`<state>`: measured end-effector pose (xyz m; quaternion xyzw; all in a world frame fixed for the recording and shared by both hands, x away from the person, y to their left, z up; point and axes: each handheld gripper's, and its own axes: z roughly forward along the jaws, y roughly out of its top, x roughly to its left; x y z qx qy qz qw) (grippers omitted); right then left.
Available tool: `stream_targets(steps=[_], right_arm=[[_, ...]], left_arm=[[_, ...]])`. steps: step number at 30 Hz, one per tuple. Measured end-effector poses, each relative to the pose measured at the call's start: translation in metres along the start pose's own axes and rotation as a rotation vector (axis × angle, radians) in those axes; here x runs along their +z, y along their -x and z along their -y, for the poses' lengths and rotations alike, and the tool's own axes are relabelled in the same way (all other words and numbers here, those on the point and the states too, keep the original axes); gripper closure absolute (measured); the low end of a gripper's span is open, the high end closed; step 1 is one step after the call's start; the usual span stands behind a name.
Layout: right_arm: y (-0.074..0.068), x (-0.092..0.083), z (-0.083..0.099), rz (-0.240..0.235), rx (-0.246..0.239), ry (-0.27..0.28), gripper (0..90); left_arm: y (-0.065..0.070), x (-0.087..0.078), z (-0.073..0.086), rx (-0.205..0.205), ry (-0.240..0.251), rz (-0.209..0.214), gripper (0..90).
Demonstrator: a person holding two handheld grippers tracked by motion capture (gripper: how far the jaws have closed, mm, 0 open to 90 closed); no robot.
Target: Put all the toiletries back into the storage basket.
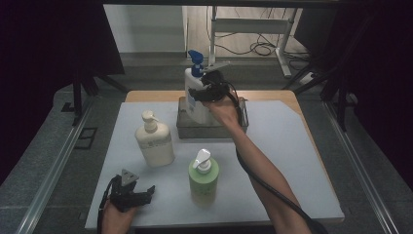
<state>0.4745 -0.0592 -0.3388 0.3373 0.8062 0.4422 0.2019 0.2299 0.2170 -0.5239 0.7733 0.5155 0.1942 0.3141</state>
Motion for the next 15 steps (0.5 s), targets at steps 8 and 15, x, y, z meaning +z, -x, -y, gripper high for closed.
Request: stream_targets(steps=[8,15], right_arm=[[-0.001,0.010,0.008,0.005,0.005,-0.009,38.7],[-0.003,0.017,0.016,0.007,0.011,-0.021,38.7]], left_arm=[[0.000,0.000,0.000,-0.003,-0.001,0.000,12.6],[0.000,0.000,0.000,-0.001,-0.003,-0.001,12.6]])
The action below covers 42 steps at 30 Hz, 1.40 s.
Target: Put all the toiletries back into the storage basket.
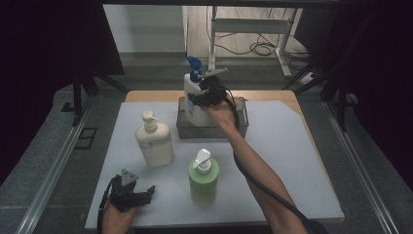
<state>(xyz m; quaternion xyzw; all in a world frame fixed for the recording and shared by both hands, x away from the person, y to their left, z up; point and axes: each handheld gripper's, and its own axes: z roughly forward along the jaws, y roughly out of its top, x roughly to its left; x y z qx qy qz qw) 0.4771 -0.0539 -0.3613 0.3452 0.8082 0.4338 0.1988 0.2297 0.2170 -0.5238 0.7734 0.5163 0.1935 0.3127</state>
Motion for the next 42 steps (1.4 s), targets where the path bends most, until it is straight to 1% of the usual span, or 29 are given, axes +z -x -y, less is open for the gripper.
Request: stream_targets(steps=[9,17,24,28,31,34,38,42], right_arm=[[-0.001,0.008,0.011,0.000,0.018,-0.019,38.6],[-0.003,0.012,0.020,-0.015,0.030,-0.031,38.5],[-0.006,0.015,0.026,-0.012,0.021,-0.042,38.5],[-0.007,0.018,0.030,-0.012,0.025,-0.050,38.5],[-0.008,0.018,0.032,-0.010,0.024,-0.046,38.4],[-0.009,0.018,0.032,-0.008,0.014,-0.046,38.2],[-0.008,0.019,0.031,-0.016,0.021,-0.058,37.7],[-0.007,0.021,0.030,-0.025,0.006,-0.057,37.3]], left_arm=[[0.000,0.000,0.000,-0.001,-0.001,0.001,12.6],[0.000,0.000,0.000,-0.004,0.003,0.001,12.6],[0.000,0.000,0.000,-0.004,0.003,0.001,12.5],[0.000,0.000,0.000,-0.004,0.003,0.002,12.6],[0.000,0.000,0.000,-0.004,0.003,0.001,12.6],[0.000,0.000,0.000,-0.004,0.003,0.002,12.6],[0.000,0.000,0.000,-0.004,0.003,0.001,12.5],[0.000,0.000,0.000,-0.004,0.002,0.001,12.6]])
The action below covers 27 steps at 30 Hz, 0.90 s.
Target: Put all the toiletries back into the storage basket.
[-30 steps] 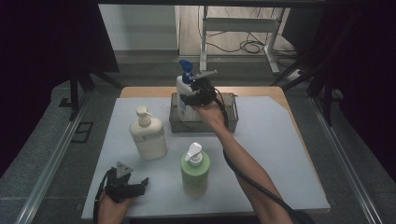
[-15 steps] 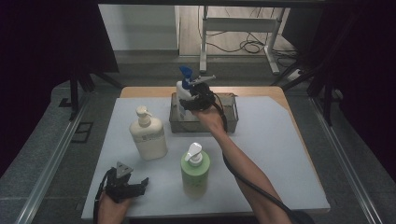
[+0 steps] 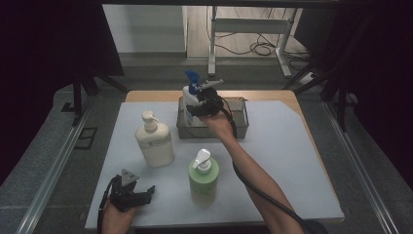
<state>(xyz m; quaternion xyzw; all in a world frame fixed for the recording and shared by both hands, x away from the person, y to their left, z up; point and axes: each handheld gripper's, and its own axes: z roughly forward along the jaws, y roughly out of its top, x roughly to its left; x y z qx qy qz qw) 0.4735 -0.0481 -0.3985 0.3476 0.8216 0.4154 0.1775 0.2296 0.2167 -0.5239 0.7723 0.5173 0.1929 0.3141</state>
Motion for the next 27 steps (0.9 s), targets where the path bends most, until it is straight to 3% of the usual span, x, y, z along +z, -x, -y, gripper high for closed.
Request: stream_targets(steps=[9,27], right_arm=[[0.003,0.001,0.003,-0.010,-0.001,-0.001,33.4],[0.008,-0.020,0.026,-0.042,-0.013,0.014,33.5]], left_arm=[[0.000,0.000,0.000,0.000,0.000,0.000,12.5],[0.000,0.000,0.000,0.001,0.000,0.000,12.6]])
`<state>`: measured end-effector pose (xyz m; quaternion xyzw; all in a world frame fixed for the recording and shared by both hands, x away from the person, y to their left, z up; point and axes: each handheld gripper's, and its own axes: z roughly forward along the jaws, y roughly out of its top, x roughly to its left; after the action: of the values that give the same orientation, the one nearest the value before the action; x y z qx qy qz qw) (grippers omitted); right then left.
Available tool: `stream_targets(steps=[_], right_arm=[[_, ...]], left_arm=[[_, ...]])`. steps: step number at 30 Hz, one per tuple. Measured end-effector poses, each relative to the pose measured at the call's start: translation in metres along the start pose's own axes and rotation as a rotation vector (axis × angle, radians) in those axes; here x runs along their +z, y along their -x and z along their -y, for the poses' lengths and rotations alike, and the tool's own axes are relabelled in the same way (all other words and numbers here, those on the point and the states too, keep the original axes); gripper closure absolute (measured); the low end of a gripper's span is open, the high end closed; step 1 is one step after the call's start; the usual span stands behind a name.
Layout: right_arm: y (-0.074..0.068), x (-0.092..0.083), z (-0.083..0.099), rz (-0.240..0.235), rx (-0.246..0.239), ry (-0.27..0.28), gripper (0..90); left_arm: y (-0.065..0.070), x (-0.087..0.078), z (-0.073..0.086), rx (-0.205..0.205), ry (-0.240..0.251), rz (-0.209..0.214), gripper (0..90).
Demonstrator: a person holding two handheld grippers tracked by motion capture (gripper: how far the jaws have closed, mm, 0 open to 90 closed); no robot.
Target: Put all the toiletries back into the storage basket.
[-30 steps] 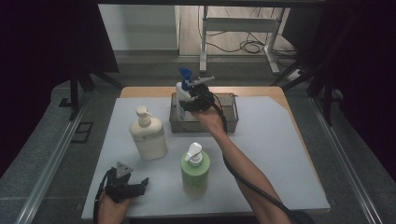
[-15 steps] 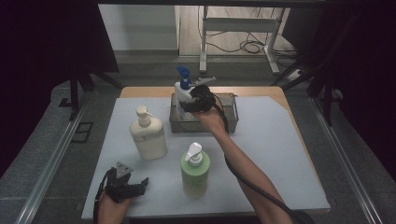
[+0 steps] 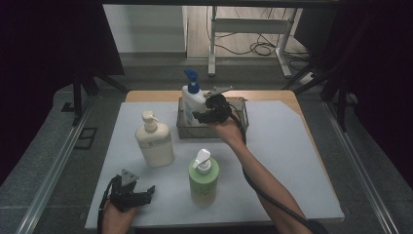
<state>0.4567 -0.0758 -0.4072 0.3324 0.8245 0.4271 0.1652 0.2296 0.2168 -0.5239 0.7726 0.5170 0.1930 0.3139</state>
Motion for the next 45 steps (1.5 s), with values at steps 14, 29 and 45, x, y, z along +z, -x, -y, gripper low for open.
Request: stream_targets(steps=[14,29,45], right_arm=[[0.007,-0.008,0.020,-0.032,-0.005,-0.071,54.3],[0.025,0.001,0.036,-0.004,0.013,-0.085,88.7],[0.026,0.028,0.044,0.012,0.068,-0.135,89.6]], left_arm=[[0.000,0.000,0.000,0.000,0.000,0.000,12.6],[0.000,0.000,0.000,0.000,0.001,-0.003,12.6],[0.000,0.000,0.000,-0.002,0.001,0.001,12.5]])
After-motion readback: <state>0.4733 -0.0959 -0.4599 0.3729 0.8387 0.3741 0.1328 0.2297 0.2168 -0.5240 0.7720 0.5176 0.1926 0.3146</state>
